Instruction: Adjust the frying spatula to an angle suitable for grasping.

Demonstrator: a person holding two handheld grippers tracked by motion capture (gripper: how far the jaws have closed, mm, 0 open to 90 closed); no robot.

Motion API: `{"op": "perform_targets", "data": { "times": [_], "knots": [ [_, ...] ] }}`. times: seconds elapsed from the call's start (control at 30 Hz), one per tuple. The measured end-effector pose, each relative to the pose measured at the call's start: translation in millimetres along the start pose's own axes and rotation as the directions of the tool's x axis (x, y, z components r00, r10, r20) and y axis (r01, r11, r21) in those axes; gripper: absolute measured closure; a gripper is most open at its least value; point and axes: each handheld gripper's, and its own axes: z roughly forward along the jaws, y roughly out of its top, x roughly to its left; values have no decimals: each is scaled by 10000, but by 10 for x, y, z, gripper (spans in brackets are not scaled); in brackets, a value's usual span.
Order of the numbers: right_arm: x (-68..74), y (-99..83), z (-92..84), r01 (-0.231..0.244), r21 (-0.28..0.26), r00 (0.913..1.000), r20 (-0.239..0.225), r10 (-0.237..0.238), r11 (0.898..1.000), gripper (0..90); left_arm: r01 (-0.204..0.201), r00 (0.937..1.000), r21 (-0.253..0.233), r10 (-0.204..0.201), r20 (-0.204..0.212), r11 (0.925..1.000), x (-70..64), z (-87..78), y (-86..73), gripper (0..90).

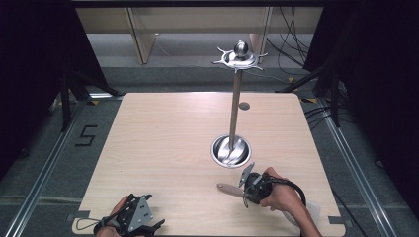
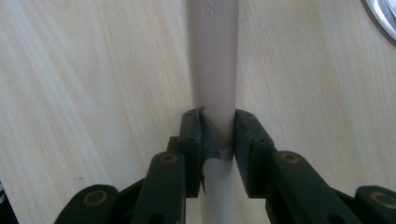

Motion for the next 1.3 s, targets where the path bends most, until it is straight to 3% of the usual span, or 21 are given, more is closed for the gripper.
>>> {"op": "perform_targets", "data": {
  "times": [0.13,0.2,0.4,0.53,0.57,0.63,0.7,0.77,0.8,0.83,0.9,0.93,0.97,1.0,1.1,1.13,1.17,1.2,1.23,1.27,1.3],
  "knots": [
    [13,-11,-8,-45,-39,10000,-62,45,10000,746,36,10000,-24,-36,39,10000,3,5,-1,157],
    [-10,-35,6,64,-303,9999,95,-61,9995,746,16,10000,-24,-16,-12,10000,7,-1,0,156],
    [-77,-135,-100,-244,-1080,9987,408,290,9938,747,19,10000,-63,-19,-64,10000,10,-6,2,156],
    [-109,-242,-248,-953,-2058,9934,429,1063,9739,748,14,10000,-44,-14,-22,10000,5,-6,2,157],
    [-132,-261,-266,-825,-2241,9946,432,945,9711,748,52,10000,-77,-52,35,10000,4,-7,3,157],
    [-177,-345,-389,-1254,-2770,9889,419,1423,9527,748,59,10000,-71,-59,29,10000,4,-6,2,156],
    [-197,-352,-405,-1111,-2856,9905,458,1293,9519,748,54,10000,-72,-54,39,10000,6,-7,2,157],
    [-215,-432,-527,-1755,-3658,9747,657,2134,9140,748,99,9999,-82,-98,47,9999,5,-5,0,156],
    [-215,-432,-527,-1755,-3658,9747,657,2134,9140,748,-13,10000,-7,13,-34,10000,10,-3,0,156],
    [-235,-479,-600,-1786,-4111,9723,655,2244,8939,749,8,10000,-15,-8,50,10000,7,4,-1,157],
    [-249,-505,-635,-1706,-4236,9763,496,2109,8897,748,10,9998,0,-10,178,10000,11,-5,2,157],
    [-268,-529,-654,-1628,-4559,9757,575,2115,8750,749,106,9999,-91,-105,110,9999,3,4,0,156],
    [-289,-586,-719,-1840,-4936,9717,392,2331,8500,749,99,9999,-84,-98,115,9999,2,4,-1,156],
    [-289,-586,-719,-1840,-4936,9717,392,2331,8500,749,92,9999,-81,-91,122,9999,2,4,-1,156],
    [-331,-648,-791,-1821,-5348,9673,534,2480,8251,749,25,10000,-13,-25,36,10000,7,5,-1,156],
    [-340,-684,-840,-1988,-5420,9661,317,2562,8166,749,11,10000,-10,-11,3,10000,5,1,0,157],
    [-340,-684,-840,-1988,-5420,9661,317,2562,8166,749,0,10000,-9,0,37,10000,5,1,0,157],
    [-355,-716,-872,-2056,-5627,9652,187,2610,8007,750,26,10000,-16,-26,48,10000,8,4,0,156],
    [-355,-716,-872,-2056,-5627,9652,187,2610,8007,750,26,10000,-16,-26,48,10000,8,4,0,155],
    [-356,-729,-889,-2178,-5730,9613,141,2752,7901,750,5,10000,8,-5,4,10000,7,2,-2,155],
    [-364,-756,-931,-2095,-5891,9641,89,2655,7804,749,-39,10000,20,39,-5,10000,7,0,-2,157]
  ]
}}
